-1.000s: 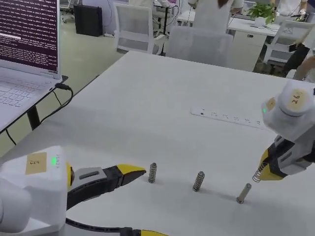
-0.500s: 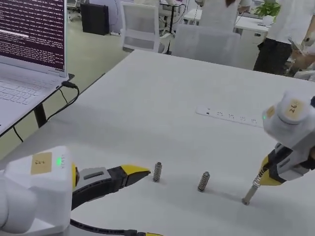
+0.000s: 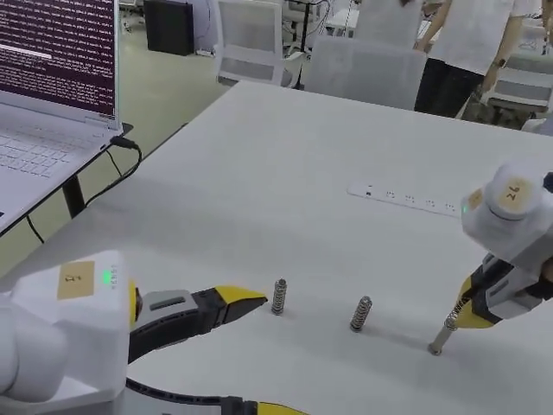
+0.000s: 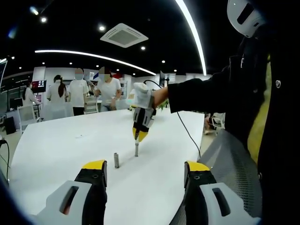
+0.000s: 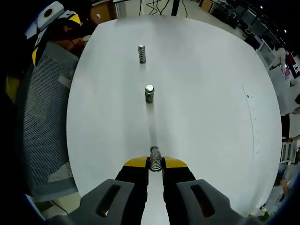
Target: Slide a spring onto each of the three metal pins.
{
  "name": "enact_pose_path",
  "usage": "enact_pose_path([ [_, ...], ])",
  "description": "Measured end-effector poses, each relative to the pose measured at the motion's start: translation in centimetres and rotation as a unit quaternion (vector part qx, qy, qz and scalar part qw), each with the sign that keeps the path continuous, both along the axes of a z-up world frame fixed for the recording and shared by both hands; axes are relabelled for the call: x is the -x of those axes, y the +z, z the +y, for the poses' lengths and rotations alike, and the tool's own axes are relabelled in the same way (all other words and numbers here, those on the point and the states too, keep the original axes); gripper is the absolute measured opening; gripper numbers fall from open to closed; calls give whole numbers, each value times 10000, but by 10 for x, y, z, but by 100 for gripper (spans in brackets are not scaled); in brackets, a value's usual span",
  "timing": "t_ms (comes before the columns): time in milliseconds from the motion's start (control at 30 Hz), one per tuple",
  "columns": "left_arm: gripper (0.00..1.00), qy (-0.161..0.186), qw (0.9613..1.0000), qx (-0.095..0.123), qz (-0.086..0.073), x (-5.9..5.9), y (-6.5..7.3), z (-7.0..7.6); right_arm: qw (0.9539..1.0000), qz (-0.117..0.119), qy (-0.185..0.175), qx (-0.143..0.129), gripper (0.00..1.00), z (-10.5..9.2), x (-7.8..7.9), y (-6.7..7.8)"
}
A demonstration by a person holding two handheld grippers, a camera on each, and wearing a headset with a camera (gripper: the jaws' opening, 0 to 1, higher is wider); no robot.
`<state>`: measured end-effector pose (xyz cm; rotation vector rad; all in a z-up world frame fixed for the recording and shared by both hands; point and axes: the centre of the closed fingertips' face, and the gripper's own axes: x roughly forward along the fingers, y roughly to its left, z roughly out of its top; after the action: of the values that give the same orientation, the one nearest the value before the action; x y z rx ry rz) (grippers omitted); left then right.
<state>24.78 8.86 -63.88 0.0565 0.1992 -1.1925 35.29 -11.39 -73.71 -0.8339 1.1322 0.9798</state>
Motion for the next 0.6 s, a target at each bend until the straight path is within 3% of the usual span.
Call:
enact_pose_path([
  [600, 62, 34, 10000, -42, -20, -2, 2, 3, 9999, 37, -122, -42, 8, 6, 2, -39],
])
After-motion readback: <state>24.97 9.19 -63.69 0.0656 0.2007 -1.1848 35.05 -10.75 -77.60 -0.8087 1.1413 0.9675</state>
